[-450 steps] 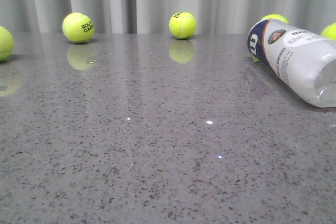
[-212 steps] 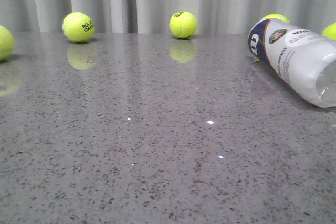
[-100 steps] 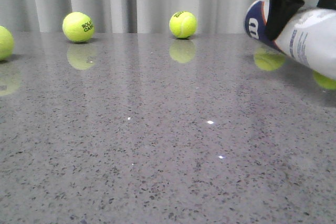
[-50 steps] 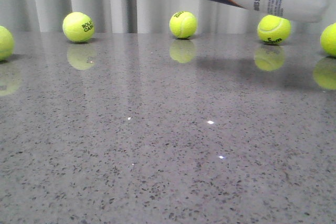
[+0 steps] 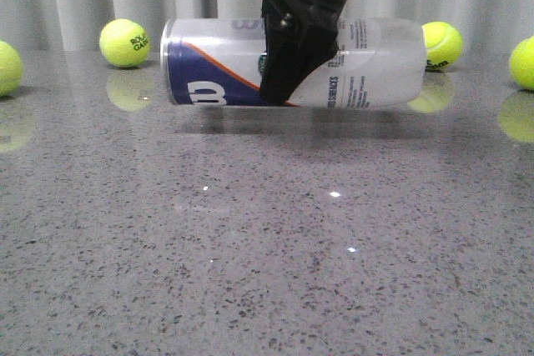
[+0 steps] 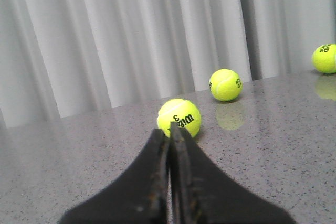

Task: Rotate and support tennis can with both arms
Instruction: 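Carry the can toward the table center and lay it down, right gripper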

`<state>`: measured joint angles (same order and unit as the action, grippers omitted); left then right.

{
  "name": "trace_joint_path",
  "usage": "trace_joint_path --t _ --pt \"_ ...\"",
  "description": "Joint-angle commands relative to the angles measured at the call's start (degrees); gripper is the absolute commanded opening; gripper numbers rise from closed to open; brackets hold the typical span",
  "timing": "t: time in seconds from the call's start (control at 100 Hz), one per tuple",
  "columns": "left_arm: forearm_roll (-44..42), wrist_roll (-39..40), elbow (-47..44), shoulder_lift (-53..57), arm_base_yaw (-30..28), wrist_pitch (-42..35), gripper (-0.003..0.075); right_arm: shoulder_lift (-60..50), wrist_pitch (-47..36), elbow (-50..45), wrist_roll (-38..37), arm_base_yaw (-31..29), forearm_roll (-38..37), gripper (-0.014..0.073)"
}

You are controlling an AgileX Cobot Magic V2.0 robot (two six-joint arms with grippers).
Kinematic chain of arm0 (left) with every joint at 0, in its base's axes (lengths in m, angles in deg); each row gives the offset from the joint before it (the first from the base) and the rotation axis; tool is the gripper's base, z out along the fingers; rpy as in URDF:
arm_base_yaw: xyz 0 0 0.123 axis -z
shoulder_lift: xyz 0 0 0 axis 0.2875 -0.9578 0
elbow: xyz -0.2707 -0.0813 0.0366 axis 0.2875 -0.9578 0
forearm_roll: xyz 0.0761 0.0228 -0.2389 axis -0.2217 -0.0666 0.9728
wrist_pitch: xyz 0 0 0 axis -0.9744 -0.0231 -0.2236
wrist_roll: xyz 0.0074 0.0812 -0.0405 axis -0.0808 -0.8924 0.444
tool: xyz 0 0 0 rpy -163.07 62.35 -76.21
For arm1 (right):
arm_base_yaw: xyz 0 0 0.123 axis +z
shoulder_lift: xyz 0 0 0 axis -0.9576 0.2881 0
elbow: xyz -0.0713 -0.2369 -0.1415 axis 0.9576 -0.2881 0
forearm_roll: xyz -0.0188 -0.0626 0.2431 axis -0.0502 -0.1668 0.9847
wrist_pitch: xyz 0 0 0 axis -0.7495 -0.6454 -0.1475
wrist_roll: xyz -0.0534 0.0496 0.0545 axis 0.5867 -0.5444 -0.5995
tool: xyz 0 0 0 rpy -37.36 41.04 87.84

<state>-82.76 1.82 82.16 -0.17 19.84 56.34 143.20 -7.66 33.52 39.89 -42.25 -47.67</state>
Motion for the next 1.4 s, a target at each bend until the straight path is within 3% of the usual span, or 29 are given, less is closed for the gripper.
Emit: trace_joint_path --t 0.0,0.11,0.18,0.4,0.46,1.39 --pt "0.10 0.68 -2.65 2.16 0.56 -4.17 -0.0021 -1.79 -2.59 2.02 0.89 0.02 0.82 0.0165" --pt "0.10 0.68 -2.65 2.16 0.56 -4.17 -0.0021 -1.08 -2.34 2.02 0.89 0.02 0.94 0.0171" --pt "0.10 0.68 -2.65 2.16 0.56 -4.17 -0.0021 -1.08 -1.97 2.02 0.89 0.02 0.94 0.0221" --pt "0.10 0.68 -2.65 2.16 0.56 -4.17 -0.0021 -1.08 -1.17 2.02 0.84 0.02 0.94 0.0610" --pt "0.10 0.68 -2.65 2.16 0.56 -4.17 -0.0021 -1.08 -1.22 2.02 0.84 0.02 0.94 0.0672" --pt "0.10 0.68 -2.65 2.16 0.56 -4.17 -0.0021 -3.71 1.69 2.02 0.79 0.02 0.89 0.0647"
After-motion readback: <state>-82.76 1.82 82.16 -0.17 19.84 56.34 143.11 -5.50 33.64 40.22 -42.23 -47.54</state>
